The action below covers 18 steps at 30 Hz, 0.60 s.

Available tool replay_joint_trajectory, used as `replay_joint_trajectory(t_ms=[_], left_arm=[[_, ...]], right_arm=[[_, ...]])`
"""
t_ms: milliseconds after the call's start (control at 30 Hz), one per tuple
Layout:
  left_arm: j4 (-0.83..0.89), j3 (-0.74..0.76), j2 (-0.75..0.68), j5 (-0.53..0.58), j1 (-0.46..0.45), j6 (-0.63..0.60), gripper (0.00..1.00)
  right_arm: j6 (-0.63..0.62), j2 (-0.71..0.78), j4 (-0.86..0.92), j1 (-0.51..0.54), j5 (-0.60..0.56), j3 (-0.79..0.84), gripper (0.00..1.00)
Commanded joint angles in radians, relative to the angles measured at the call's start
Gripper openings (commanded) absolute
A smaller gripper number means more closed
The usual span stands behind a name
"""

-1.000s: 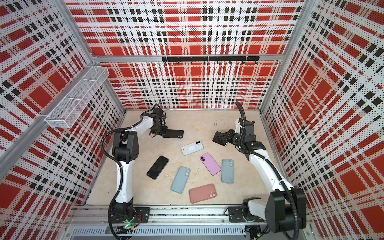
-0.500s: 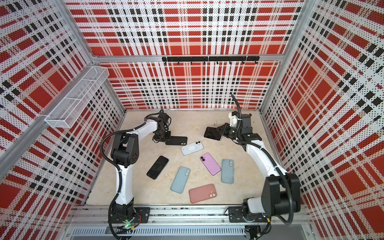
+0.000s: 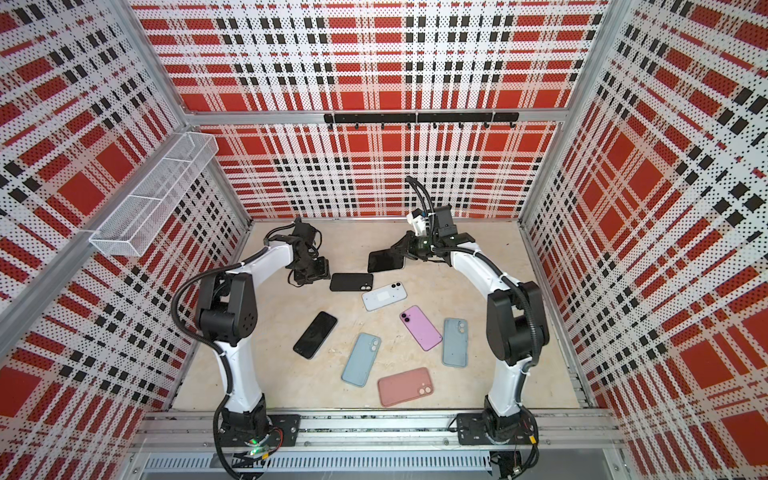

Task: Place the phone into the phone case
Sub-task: 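Carry the black phone toward the case with the right gripper while left holds case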

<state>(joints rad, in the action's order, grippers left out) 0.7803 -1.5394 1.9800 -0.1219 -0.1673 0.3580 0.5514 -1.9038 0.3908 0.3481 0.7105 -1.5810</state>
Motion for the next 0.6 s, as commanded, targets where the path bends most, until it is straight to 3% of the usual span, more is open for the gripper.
replay_joint_trajectory(t_ms=[0,100,267,567], left_arm=[[-0.173,0.078,-0.15,-0.134,0.026,0.06,0.8],[-0.344,0.213,-0.225,-0.28,0.058,0.129,0.9],[-0.6,0.389,-0.23,-0.414,0.089,0.264,0.92],[-0.685,0.454,-0.19,-0.383,0.081,0.337,0.92]], right_arm=[[-0.019,-0.073,0.037,0.04,0.04,-0.12,0.0],[0.004,-0.147,0.046,0.063,0.025,-0.188,0.0],[0.054,-0.264,0.044,0.103,0.027,-0.298,0.0],[0.117,-0.419,0.058,0.141,0.024,-0.424,0.0]])
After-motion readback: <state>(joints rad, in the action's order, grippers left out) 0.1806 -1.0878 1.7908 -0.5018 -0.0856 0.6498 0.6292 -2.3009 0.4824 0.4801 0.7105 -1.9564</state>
